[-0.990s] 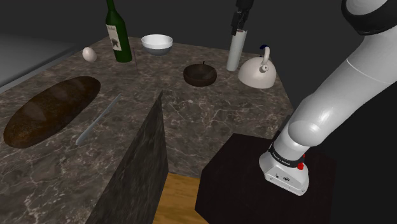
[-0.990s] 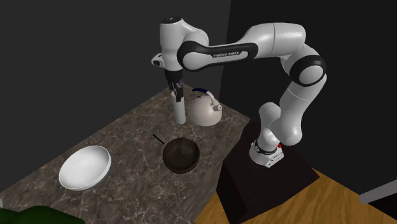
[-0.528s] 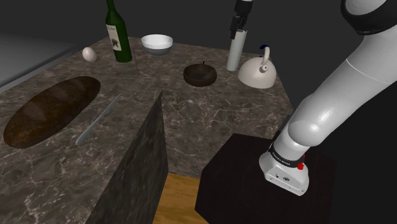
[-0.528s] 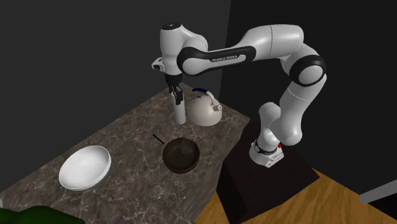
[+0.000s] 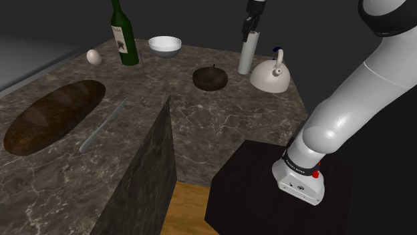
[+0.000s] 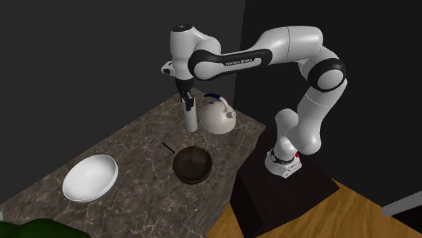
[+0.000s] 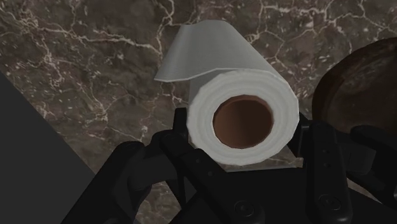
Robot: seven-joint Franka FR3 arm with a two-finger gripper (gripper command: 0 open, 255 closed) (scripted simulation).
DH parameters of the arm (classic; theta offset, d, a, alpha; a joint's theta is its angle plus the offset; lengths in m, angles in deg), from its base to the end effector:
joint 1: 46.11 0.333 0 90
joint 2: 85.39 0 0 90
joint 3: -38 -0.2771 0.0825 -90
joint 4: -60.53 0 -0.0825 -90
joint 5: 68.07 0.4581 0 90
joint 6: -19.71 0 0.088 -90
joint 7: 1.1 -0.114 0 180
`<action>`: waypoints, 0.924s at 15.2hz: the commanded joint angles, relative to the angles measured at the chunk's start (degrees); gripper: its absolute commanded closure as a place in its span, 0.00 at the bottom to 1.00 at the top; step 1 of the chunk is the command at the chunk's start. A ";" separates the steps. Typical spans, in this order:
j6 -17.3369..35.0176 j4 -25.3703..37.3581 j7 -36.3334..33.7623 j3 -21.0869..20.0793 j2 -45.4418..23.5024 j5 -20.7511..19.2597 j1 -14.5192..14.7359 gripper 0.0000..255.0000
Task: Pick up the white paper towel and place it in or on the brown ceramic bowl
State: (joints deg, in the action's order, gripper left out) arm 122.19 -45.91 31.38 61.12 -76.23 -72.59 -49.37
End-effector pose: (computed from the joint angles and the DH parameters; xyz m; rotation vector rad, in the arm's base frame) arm 0.5326 -0.2829 0.5298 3.0828 0.1893 0.0943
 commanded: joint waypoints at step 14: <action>-6.25 7.19 0.44 0.01 -1.06 0.42 0.07 1.00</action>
State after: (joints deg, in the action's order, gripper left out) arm 116.80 -39.17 31.93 61.25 -77.71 -72.02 -49.33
